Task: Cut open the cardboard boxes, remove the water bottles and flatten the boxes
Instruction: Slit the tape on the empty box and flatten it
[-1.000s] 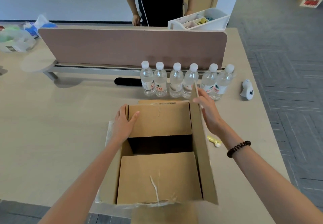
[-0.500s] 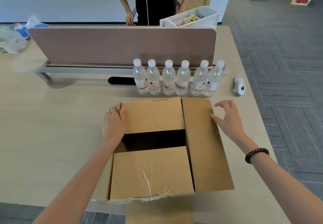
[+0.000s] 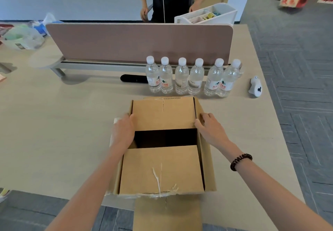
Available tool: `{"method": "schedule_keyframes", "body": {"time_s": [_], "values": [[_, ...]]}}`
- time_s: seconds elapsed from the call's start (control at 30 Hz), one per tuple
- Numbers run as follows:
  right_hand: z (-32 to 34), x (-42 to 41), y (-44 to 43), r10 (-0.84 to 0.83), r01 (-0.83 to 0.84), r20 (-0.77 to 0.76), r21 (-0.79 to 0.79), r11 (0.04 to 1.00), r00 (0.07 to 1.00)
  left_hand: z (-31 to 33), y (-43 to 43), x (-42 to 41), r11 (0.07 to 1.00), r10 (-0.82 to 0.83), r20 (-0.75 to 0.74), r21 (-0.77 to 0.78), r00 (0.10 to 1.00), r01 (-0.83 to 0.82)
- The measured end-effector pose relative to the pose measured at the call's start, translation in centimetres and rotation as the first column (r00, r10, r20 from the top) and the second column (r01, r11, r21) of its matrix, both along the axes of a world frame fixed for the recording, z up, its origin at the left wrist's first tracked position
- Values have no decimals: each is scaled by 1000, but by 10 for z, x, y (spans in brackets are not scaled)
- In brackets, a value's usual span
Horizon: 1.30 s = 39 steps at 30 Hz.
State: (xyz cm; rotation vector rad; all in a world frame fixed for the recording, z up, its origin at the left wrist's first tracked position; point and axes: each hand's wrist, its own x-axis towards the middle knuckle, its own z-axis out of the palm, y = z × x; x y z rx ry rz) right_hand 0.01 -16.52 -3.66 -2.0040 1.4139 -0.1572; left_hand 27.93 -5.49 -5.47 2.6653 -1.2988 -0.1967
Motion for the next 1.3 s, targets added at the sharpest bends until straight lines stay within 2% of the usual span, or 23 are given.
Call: {"method": "schedule_keyframes", "body": {"time_s": [0.1, 0.17, 0.3, 0.47, 0.67, 0.77, 0.87, 0.97, 1.1, 1.2, 1.3], "values": [[-6, 9, 3, -36, 30, 158, 39, 999, 987, -2, 2, 3, 995, -1, -182, -99, 983, -18], [-7, 13, 3, -56, 47, 191, 52, 998, 980, -12, 4, 12, 983, 7, -243, -177, 970, -52], [-8, 11, 2, -59, 53, 218, 36, 998, 974, -25, 6, 21, 969, -1, -358, -232, 934, -88], [-3, 15, 7, -43, 36, 200, 38, 999, 979, -26, 6, 22, 965, -8, -347, -249, 938, -84], [-7, 10, 15, -4, -7, 104, 109, 994, 995, -14, 7, 14, 984, -6, -355, -168, 935, -57], [-9, 14, 13, 20, -20, 7, 54, 998, 1000, -4, 8, 15, 995, -53, -329, -101, 943, 21], [-9, 16, 9, -45, 45, -33, -9, 999, 998, 8, 6, 16, 997, -56, -340, -63, 939, 36], [-7, 13, 9, -81, 80, -41, -37, 996, 996, 16, 1, 21, 988, -84, -341, -154, 936, 33], [-8, 7, 10, -143, 152, 109, -80, 985, 984, 23, -5, 32, 913, -257, -352, -393, 900, 107], [0, 15, 8, -161, 199, 292, -105, 974, 943, 33, -10, 37, 891, -298, -420, -444, 857, 93], [10, 30, -2, -172, 229, 466, -68, 971, 868, 33, -19, 49, 881, -271, -555, -471, 786, -29]]}}
